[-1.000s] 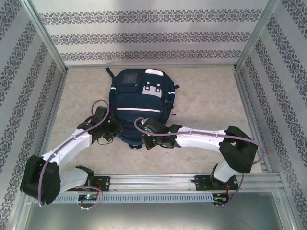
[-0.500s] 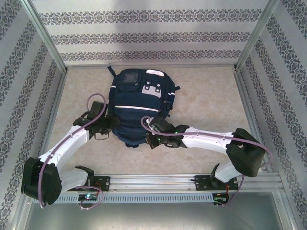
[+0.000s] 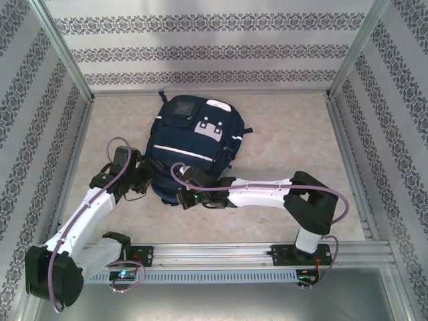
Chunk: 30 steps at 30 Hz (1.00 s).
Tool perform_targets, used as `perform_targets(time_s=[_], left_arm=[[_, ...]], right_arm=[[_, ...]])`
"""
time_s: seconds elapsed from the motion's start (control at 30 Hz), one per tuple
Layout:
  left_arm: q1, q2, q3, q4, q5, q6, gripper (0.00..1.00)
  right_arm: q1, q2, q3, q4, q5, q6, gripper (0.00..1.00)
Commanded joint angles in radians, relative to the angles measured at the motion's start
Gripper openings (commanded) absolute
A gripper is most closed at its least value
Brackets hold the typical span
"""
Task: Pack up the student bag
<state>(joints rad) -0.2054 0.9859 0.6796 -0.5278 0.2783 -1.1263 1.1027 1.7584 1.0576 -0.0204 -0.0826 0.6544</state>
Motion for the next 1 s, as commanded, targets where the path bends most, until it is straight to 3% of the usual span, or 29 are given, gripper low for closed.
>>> perform_targets(time_s=[0.0, 0.3, 0.43, 0.57, 0.67, 0.97], left_arm=[[-0.032, -0.004, -0.037, 0.017, 0.040, -0.093, 0.66], [-0.118, 0.141, -0.040, 0.135, 0.015, -0.140, 0.64], [-0.123, 0.173, -0.027, 0.152, -0.033, -0.110, 0.49], [-0.110, 0.208, 0.027, 0.105, -0.077, -0.041, 0.20], [-0.097, 0.211, 0.029, 0.103, -0.071, -0.040, 0.05], [-0.054, 0.153, 0.021, 0.073, -0.071, -0.016, 0.02]], right_arm=[[0.017, 0.025, 0.055, 0.050, 0.007, 0.015, 0.00], [0.018, 0.020, 0.020, 0.051, 0.002, 0.014, 0.00], [0.018, 0.015, 0.014, 0.024, 0.020, -0.004, 0.00], [0.018, -0.004, 0.003, -0.041, 0.053, -0.035, 0.00], [0.018, -0.031, -0.031, -0.071, 0.086, -0.056, 0.00], [-0.009, -0.126, -0.137, -0.134, 0.150, -0.109, 0.00]])
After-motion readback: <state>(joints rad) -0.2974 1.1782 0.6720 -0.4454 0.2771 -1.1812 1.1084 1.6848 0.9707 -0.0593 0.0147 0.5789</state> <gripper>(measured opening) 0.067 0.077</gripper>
